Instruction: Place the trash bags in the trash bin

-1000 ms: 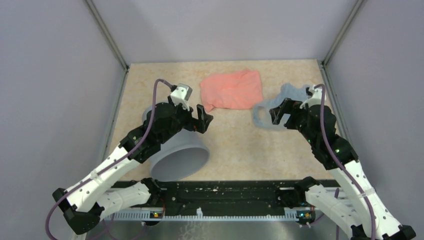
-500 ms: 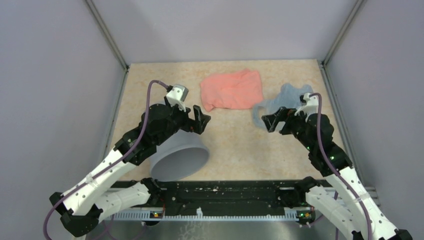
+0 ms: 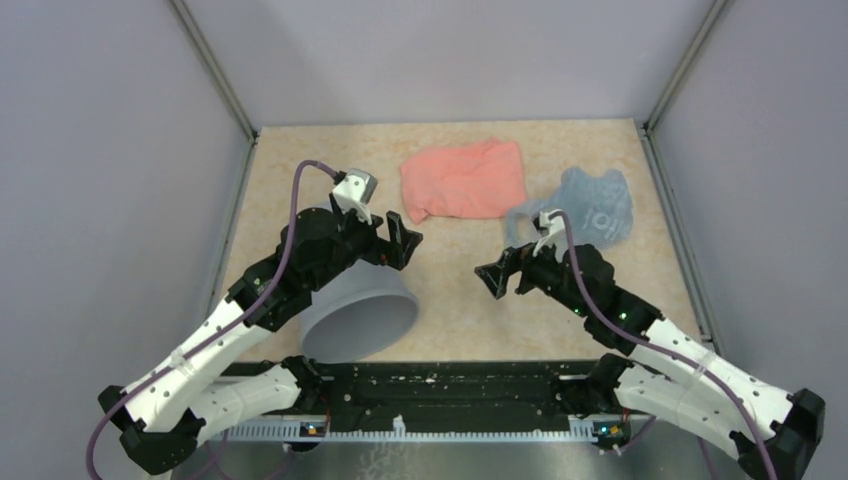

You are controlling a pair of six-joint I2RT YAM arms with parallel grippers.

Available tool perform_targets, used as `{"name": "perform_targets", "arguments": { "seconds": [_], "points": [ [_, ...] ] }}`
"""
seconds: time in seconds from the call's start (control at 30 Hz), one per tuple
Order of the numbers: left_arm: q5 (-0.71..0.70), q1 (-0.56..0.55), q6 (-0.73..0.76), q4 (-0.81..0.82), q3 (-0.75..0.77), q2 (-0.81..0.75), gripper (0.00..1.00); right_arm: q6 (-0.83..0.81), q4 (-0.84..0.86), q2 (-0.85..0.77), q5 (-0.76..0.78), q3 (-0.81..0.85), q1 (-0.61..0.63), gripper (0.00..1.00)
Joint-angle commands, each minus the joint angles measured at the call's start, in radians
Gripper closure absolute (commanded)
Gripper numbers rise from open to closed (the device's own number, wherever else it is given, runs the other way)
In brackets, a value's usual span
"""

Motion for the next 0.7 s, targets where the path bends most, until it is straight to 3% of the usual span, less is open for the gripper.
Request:
{"name": "perform_targets", "arguments": {
  "seconds": [0.0, 0.23, 0.67],
  "points": [
    [0.012, -0.003, 0.014, 0.001, 0.049, -0.017, 0.01, -0.055, 0.178, 0.015, 0.127, -0.051, 0.092, 0.01],
    [0.012, -0.003, 0.009, -0.013, 0.051, -0.026, 0.02, -0.08, 0.386, 0.03, 0.128, -0.203, 0.134, 0.01],
    [0.013, -0.004, 0.008, -0.029, 0.058, -0.028, 0.01, -0.139, 0.621, 0.154, 0.125, -0.347, 0.187, 0.01]
  ]
}}
